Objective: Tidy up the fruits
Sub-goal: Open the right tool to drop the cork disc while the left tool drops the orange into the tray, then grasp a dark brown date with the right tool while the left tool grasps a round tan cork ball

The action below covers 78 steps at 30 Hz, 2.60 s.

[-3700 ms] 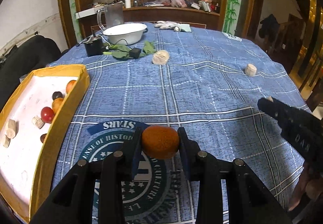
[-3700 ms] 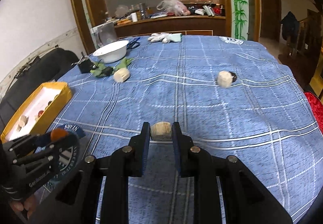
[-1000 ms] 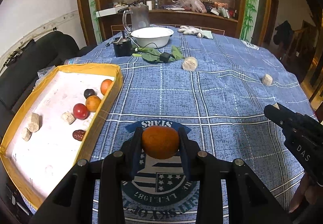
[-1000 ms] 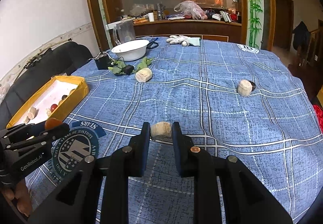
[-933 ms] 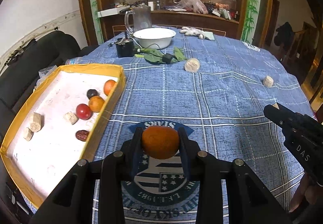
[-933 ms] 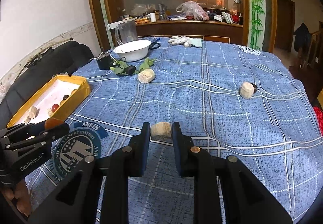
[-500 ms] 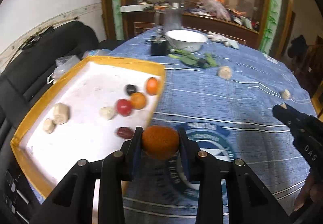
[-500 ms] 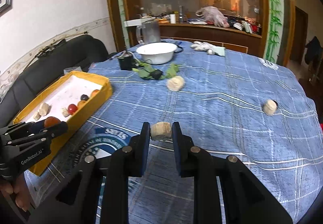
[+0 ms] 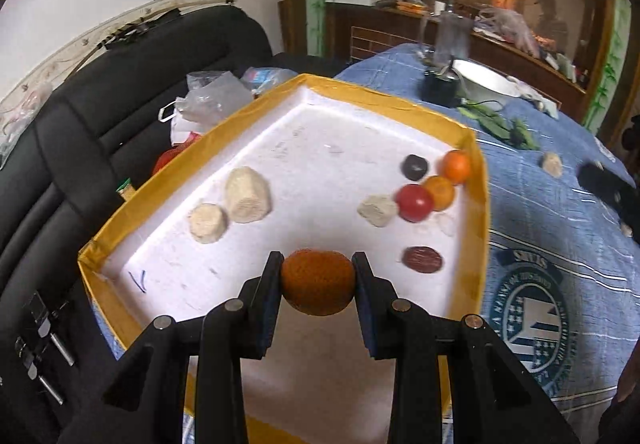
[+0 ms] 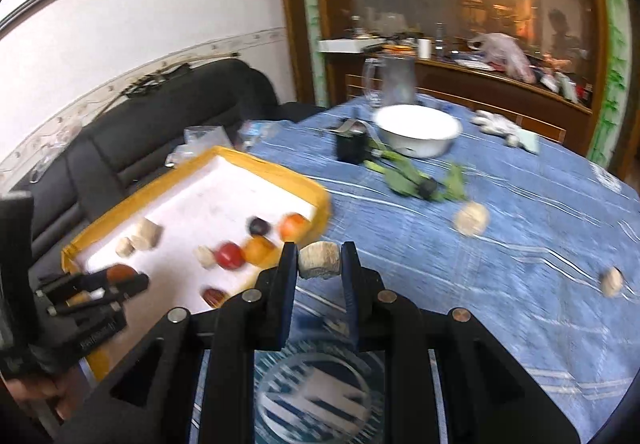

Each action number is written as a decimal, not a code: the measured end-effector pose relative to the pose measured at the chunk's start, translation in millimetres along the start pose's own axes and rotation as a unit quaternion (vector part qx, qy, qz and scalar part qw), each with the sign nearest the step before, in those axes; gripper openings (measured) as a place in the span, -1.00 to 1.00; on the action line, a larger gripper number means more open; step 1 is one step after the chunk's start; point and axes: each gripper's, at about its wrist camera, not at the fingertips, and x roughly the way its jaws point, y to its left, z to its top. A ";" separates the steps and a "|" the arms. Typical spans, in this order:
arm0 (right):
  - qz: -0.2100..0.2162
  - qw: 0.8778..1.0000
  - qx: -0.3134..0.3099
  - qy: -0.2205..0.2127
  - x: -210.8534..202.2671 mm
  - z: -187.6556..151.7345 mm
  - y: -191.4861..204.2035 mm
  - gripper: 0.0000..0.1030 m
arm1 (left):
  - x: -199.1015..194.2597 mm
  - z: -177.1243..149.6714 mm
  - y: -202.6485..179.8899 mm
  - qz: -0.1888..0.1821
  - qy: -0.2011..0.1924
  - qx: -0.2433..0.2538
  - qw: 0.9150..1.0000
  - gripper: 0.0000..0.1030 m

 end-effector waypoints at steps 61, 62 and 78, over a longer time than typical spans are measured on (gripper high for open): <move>-0.247 0.944 0.217 0.038 -92.7 -95.9 -328.0 0.55 | -24.7 4.1 -199.5 -0.134 -0.014 0.111 0.985 0.51; -0.258 0.940 0.218 0.044 -92.5 -96.8 -340.1 0.55 | -25.1 4.7 -216.3 -0.142 -0.019 0.126 0.982 0.51; -0.236 0.920 0.309 -0.052 -138.9 -122.1 -400.6 0.55 | 24.8 -3.6 -489.0 -0.223 -0.004 0.250 0.942 0.51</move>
